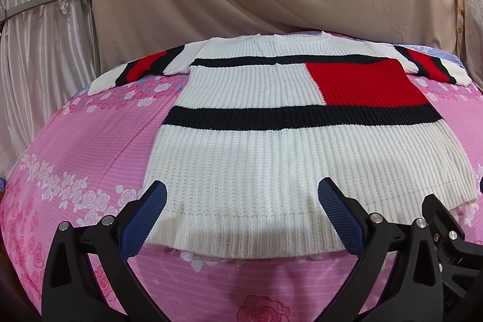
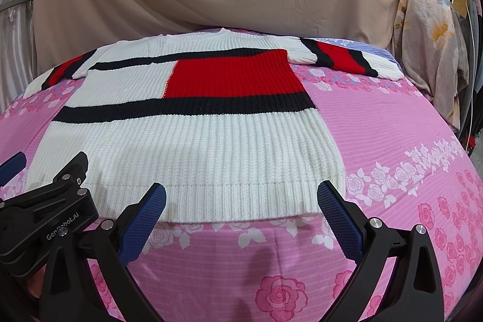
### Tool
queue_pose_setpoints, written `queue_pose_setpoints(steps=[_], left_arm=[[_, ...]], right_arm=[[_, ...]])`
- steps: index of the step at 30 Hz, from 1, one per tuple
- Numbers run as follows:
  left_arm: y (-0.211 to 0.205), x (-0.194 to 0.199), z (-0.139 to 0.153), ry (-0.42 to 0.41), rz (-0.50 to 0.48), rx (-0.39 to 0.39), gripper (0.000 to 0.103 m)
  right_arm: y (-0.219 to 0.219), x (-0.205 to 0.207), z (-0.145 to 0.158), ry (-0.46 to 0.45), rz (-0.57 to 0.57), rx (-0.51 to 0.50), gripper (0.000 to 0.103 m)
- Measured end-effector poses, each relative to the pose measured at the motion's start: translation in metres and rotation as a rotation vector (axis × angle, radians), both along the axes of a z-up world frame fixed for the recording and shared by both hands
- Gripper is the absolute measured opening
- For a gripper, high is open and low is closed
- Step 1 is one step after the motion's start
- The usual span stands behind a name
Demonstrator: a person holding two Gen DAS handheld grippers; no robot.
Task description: Fold small clothes
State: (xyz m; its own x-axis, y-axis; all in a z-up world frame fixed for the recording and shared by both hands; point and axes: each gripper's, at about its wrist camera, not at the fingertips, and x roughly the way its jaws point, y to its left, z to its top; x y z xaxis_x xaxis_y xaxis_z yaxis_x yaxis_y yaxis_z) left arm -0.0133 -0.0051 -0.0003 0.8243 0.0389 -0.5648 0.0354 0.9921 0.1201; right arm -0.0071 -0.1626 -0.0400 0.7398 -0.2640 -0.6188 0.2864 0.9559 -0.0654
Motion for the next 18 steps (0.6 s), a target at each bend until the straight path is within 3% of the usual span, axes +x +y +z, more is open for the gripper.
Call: queue_pose_setpoints(steps=[18], left_arm=[[-0.0008,0.0004,0.0003,0.003,-0.003,-0.004,0.098]], right_arm=[[-0.0021,0.0002,-0.0009,0.003,0.005,0.015,0.098]])
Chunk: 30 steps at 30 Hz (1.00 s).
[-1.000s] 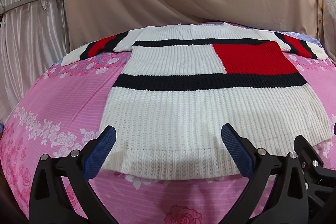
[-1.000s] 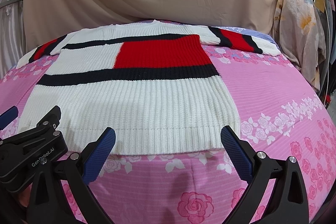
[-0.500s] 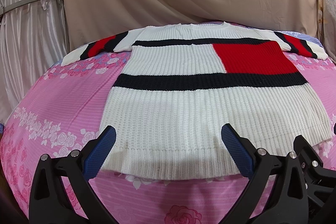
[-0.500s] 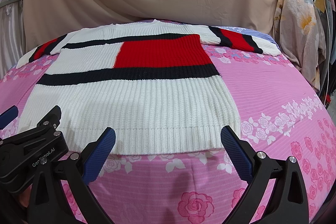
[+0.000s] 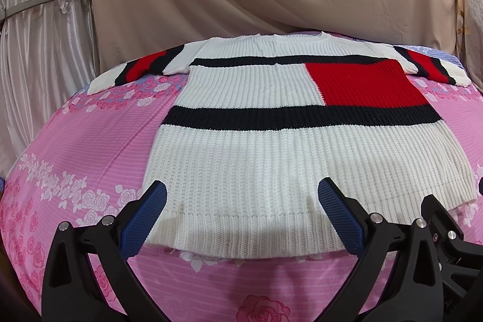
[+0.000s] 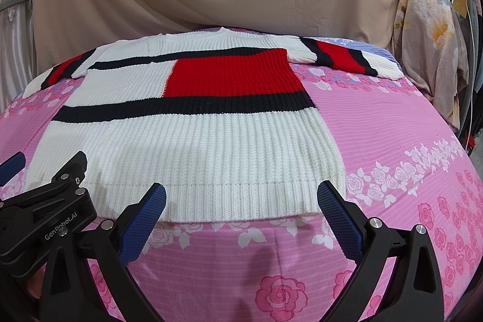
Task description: Fold small clothes
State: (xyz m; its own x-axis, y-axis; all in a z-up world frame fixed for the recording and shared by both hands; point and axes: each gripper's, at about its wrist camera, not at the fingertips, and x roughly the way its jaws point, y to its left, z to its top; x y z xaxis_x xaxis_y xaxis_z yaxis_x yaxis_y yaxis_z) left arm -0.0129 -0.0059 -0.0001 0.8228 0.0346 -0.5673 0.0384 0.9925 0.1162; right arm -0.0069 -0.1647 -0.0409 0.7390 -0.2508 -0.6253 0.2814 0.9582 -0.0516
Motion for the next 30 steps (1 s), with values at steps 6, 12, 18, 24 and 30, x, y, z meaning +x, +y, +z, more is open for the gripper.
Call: queue_pose_setpoints(steps=[6,12,18,24,30], left_arm=[[0.025,0.016,0.009,0.083,-0.063,-0.124,0.098],[0.069,0.051,0.042,0.052,-0.031,-0.227,0.098],[0.085,0.089,0.051,0.033,-0.018,-0.221,0.098],[0.090,0.111,0.044,0.001,0.004,-0.194,0.098],[0.087,0.128,0.035,0.070,-0.016,-0.172,0.098]], right_arm=[[-0.048,0.005,0.016,-0.010,-0.024,0.049,0.098],[-0.195,0.045,0.050,-0.039,-0.184,0.181,0.098],[-0.338,0.125,0.044,0.000,-0.357,0.271,0.098],[-0.435,0.192,0.029,0.010,-0.468,0.298,0.098],[-0.485,0.228,0.012,-0.023,-0.585,0.430,0.084]])
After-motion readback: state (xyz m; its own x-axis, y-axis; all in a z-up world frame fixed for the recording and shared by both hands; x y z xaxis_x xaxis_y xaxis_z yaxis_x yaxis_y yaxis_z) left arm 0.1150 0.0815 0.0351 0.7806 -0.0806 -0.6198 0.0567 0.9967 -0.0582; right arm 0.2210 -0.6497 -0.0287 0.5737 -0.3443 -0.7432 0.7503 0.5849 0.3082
